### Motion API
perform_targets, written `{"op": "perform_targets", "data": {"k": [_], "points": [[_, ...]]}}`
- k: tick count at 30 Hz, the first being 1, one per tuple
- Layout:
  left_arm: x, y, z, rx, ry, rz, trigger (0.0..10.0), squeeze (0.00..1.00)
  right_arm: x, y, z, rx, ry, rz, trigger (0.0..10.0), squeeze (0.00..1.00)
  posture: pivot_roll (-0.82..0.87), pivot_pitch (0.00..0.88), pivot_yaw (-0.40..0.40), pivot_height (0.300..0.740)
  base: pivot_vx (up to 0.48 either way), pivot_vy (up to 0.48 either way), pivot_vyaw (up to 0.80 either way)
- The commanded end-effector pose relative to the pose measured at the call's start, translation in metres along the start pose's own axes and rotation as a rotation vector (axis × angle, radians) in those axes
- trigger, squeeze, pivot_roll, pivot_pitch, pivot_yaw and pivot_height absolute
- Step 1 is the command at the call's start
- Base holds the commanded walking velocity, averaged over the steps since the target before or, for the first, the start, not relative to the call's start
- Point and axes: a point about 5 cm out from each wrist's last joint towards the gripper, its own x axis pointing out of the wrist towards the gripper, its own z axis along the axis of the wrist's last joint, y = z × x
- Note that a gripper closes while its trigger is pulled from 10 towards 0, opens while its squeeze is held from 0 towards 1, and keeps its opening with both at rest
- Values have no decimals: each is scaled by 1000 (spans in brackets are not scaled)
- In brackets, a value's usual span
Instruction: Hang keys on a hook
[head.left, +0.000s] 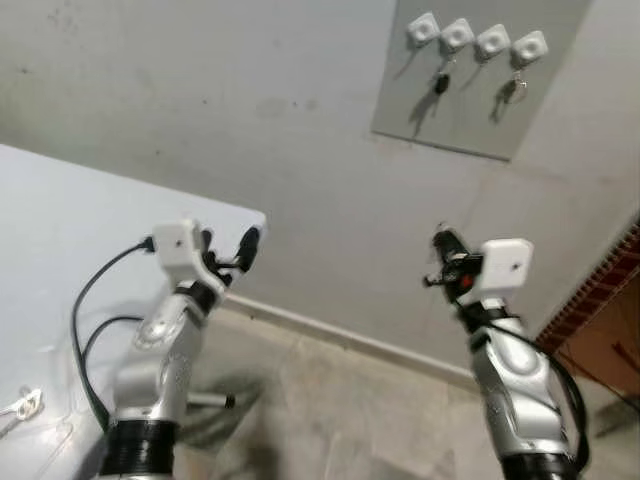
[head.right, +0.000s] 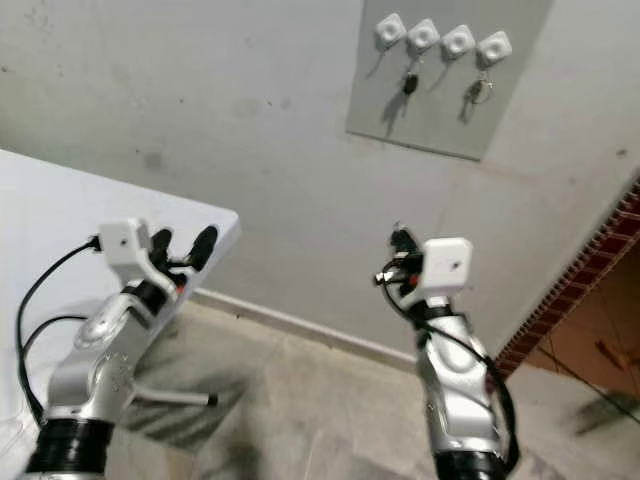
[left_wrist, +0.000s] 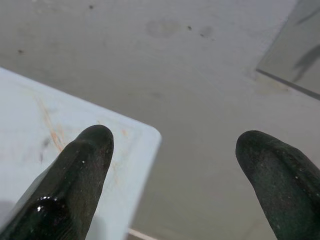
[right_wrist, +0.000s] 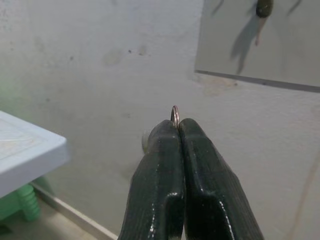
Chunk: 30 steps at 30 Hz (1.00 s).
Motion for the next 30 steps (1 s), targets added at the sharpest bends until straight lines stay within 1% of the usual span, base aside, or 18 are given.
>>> {"op": "perform_targets", "data": {"k": [1,9,15,26,30], "points": [[3,-11,1,4,-6,-32,10000,0,-2,-12,4,-18,-6,-33,10000,0,38,35,-53,732,307,0,0],[3,-12,1,9,-6,-34,10000,0,-1,-13,4,-21,-8,-37,10000,0,36,39,-54,732,306,0,0],[3,-17,-2,19,3,-50,10000,0,-1,-18,3,-14,12,-56,10000,0,35,42,-54,732,306,0,0],[3,-18,-3,24,8,-57,10000,0,-1,-20,2,-10,19,-65,10000,0,34,43,-52,732,309,0,-722],[2,-17,-3,24,9,-54,10000,0,-2,-21,3,-4,10,-75,10000,0,36,44,-51,732,310,0,0]]}}
